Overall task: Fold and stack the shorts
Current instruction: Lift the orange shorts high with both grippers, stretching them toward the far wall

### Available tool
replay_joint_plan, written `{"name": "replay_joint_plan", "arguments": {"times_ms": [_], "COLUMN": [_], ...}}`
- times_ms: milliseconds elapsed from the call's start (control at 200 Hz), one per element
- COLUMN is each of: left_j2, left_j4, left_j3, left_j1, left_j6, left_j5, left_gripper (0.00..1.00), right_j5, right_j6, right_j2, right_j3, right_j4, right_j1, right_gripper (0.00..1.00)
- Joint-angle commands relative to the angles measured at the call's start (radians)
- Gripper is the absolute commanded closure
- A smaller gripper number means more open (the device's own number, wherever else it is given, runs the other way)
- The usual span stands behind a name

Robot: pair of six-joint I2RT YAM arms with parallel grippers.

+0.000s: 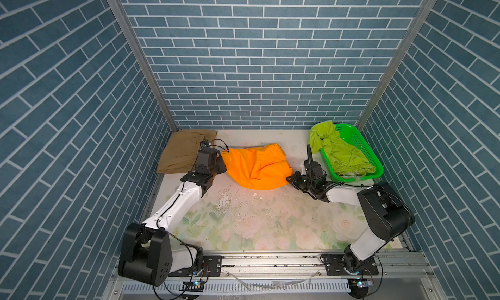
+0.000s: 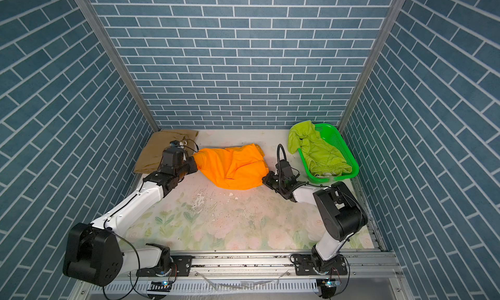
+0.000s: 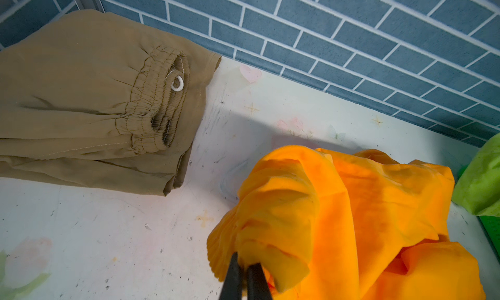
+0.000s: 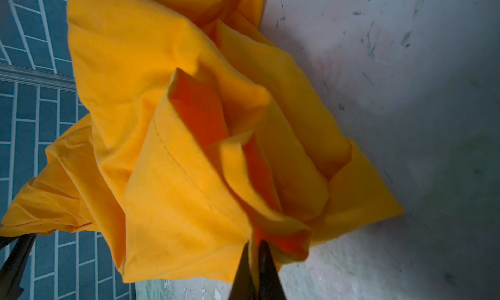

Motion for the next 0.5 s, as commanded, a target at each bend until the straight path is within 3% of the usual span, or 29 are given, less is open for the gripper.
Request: {"name": "replay_joint_plan", "arguments": {"times_ms": [0,230,495], "left_j2": [-0.001,0.070,0.189], "left_j4": [-0.031,-0.174,-0.343], "left_j3": [0.052,0.340,0.766], "left_j1": [0.005,0.097,0.133], "left_j6": [0.002,0.004,0.022], "left_j5": [0.003,0.087,0.108], "left_gripper": [1.00,1.00,1.00], "right_j5": [0.034,0.031,-0.025], "right_j6": [-0.110,-0.313,-0.357], "right_j2": [-0.125,-0.231,-0.103], "right_j3": [0.108,0.485,0.952], "right_j4": [-0.170,-0.541,-0.731], "right_j1": [-0.025,-0.222,-0.417], "right_gripper": [1.00,1.00,1.00]}}
